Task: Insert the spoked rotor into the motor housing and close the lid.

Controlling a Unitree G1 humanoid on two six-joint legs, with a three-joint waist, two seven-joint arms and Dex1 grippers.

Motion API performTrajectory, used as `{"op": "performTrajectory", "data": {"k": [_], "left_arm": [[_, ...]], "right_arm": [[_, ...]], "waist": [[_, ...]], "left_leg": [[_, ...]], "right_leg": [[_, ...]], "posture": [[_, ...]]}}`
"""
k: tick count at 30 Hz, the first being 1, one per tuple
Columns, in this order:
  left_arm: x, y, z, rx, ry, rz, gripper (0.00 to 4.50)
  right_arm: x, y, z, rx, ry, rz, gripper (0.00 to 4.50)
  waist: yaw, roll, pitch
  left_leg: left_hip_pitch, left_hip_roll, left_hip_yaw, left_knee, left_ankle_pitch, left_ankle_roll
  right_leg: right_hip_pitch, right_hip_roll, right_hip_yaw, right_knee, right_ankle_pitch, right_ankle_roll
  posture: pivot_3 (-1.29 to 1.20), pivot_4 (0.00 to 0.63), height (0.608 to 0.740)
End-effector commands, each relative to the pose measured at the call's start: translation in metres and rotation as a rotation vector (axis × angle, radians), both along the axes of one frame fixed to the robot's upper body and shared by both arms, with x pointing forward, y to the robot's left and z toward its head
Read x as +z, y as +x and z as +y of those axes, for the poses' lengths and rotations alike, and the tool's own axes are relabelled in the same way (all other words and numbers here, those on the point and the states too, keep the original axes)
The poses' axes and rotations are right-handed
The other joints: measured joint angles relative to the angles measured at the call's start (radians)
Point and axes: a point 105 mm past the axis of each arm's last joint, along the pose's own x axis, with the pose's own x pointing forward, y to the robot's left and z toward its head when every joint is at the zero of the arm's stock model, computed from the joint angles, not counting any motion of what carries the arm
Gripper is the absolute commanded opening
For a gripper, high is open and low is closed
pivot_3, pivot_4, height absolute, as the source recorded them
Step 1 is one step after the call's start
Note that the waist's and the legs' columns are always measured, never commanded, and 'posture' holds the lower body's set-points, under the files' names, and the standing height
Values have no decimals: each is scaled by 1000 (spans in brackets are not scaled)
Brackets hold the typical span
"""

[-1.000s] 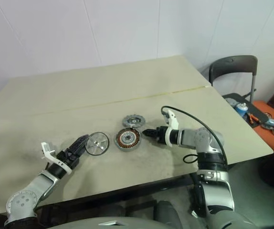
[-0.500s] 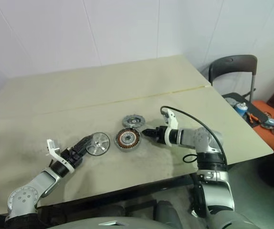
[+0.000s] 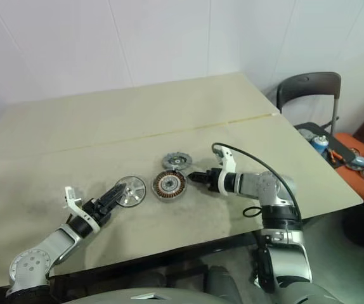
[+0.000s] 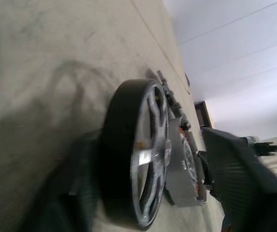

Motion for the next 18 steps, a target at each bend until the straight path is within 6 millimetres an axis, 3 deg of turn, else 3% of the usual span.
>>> {"op": "performTrajectory", "data": {"k": [1,13,18], "left_arm": [[-8,-8,-7,-29,-31,43,1910],[-6,-12,2,-2,-35,34,1910],[-5,-10,5,9,-34,30,706]], "right_arm": [[2,2,1,2,-9,-19,2328],[0,2,5,8,-13,-16,2328],[-2,3,5,6,-19,-14,2328]], "waist": [[-2,0,0],[-19,0,0],[-18,0,0]], "left_leg": [[0,0,0,0,0,0],[-1,0,0,-1,-1,1],[0,0,0,-1,0,0]], "right_leg": [[0,0,0,0,0,0],[-1,0,0,0,0,1],[-1,0,0,0,0,1]], "posture": [[0,0,740],[0,0,740],[0,0,740]]}}
